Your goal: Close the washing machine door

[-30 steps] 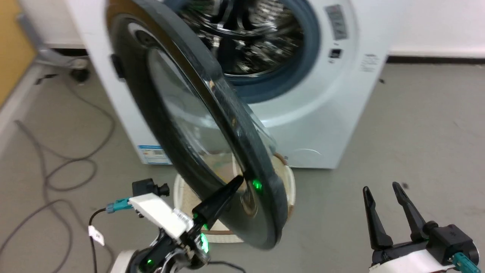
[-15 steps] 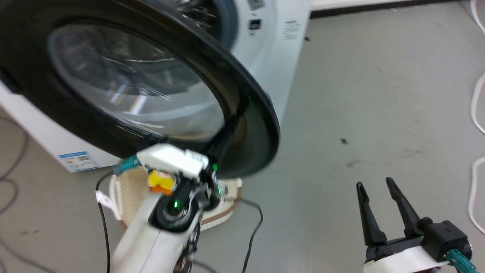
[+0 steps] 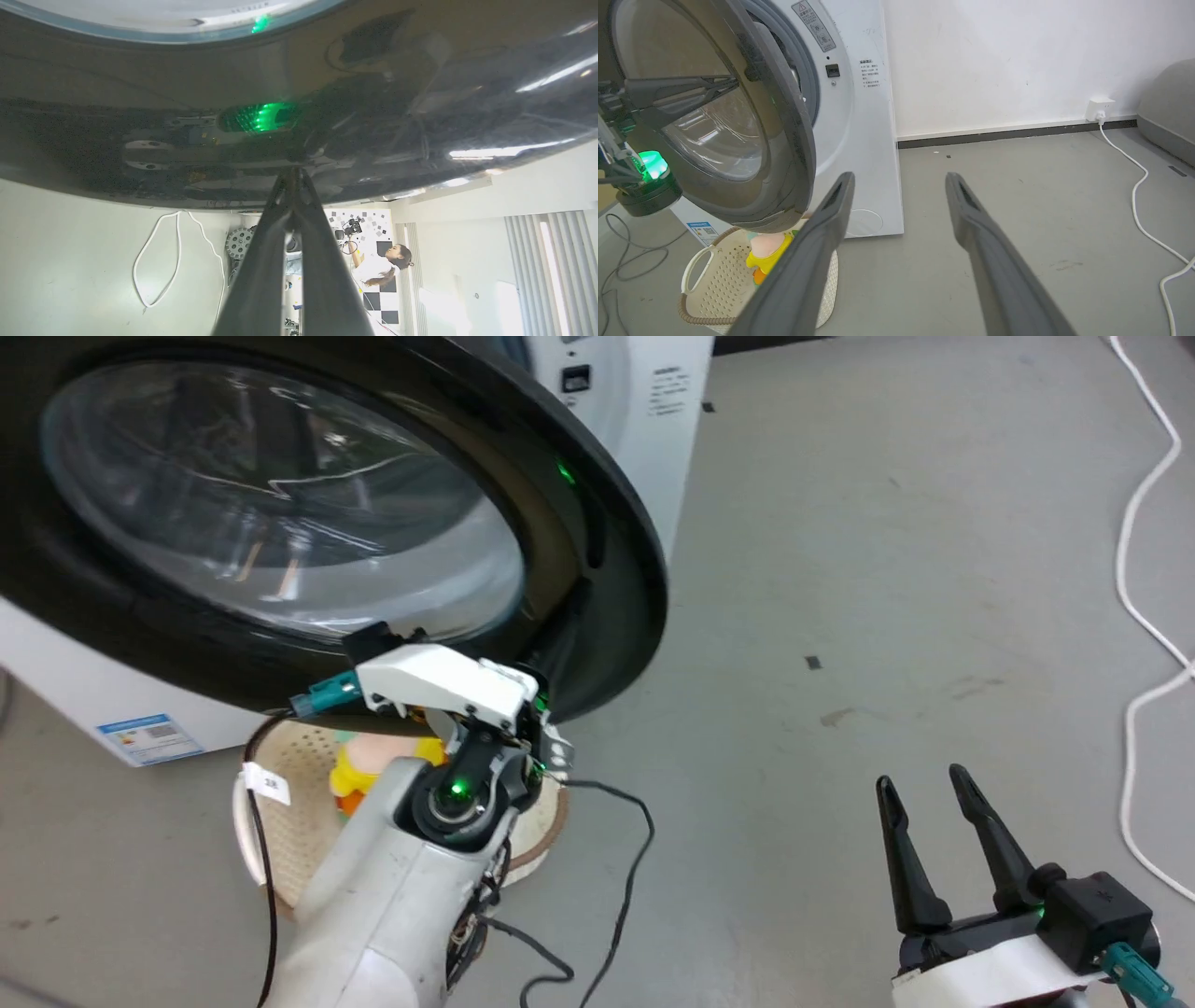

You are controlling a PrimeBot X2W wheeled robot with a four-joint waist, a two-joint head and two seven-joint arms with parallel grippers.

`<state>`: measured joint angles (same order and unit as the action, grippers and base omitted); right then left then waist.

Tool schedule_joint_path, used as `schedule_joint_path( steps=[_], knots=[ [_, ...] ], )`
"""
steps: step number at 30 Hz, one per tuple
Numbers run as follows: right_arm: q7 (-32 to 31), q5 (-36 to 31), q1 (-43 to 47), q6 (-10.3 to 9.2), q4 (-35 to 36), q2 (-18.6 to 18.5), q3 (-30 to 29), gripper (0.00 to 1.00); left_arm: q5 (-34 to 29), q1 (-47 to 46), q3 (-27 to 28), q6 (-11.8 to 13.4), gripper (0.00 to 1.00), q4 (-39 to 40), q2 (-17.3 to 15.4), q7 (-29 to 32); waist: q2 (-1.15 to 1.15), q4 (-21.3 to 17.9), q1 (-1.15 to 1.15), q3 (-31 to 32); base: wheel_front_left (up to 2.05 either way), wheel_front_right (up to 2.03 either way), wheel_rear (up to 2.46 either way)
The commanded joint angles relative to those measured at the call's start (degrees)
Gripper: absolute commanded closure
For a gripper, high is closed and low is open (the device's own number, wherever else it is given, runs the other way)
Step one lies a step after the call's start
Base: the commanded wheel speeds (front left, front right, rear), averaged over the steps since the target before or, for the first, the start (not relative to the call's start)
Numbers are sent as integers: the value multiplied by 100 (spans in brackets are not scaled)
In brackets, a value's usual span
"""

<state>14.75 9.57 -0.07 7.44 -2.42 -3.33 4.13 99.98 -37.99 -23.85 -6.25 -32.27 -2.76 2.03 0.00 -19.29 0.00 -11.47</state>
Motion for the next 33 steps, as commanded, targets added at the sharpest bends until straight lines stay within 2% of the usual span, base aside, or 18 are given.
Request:
schedule_joint_path(
  steps=[1,7,9,16,18,21,24,27,29,30,33],
  knots=[
    [25,51,-44,5,20,33,-25,0,-54,90,-89,-63,100,-17,-15,52,0,177,0,103,0,0,0],
    [25,5,36,5,25,9,-65,0,-522,704,-441,-118,100,491,-255,70,0,662,0,423,0,0,0],
    [25,-2,64,5,29,-21,-50,0,-703,1022,-483,-121,100,853,-454,-35,0,797,0,519,0,0,0],
    [25,-55,251,5,88,-163,-82,0,-2646,1862,-1051,-114,100,1765,-1637,-1061,0,1390,0,819,0,0,0],
    [25,-34,307,5,103,-188,-121,0,-3249,1979,-1097,14,100,1913,-1903,-1404,0,1553,0,890,0,0,0],
    [25,-2,400,5,131,-211,-202,0,-4091,2144,-988,338,100,2133,-2103,-1650,0,1777,0,976,0,0,0],
    [25,24,431,5,145,-239,-195,0,-4945,2374,-495,710,100,2509,-2088,-1696,0,1936,0,1026,0,0,0],
    [25,35,442,5,162,-254,-169,0,-5855,2800,147,952,100,2994,-1879,-1700,0,2052,0,1079,0,0,0],
    [25,30,451,5,160,-259,-155,0,-6342,3119,497,1007,100,3241,-1713,-1700,0,2105,0,1111,0,0,0],
    [25,34,454,5,156,-271,-125,0,-6686,3430,771,1015,100,3418,-1516,-1701,0,2142,0,1129,0,0,0],
    [25,41,461,5,153,-283,-100,0,-7169,3802,1012,988,100,3558,-1318,-1701,0,2178,0,1143,0,0,0]
  ],
)
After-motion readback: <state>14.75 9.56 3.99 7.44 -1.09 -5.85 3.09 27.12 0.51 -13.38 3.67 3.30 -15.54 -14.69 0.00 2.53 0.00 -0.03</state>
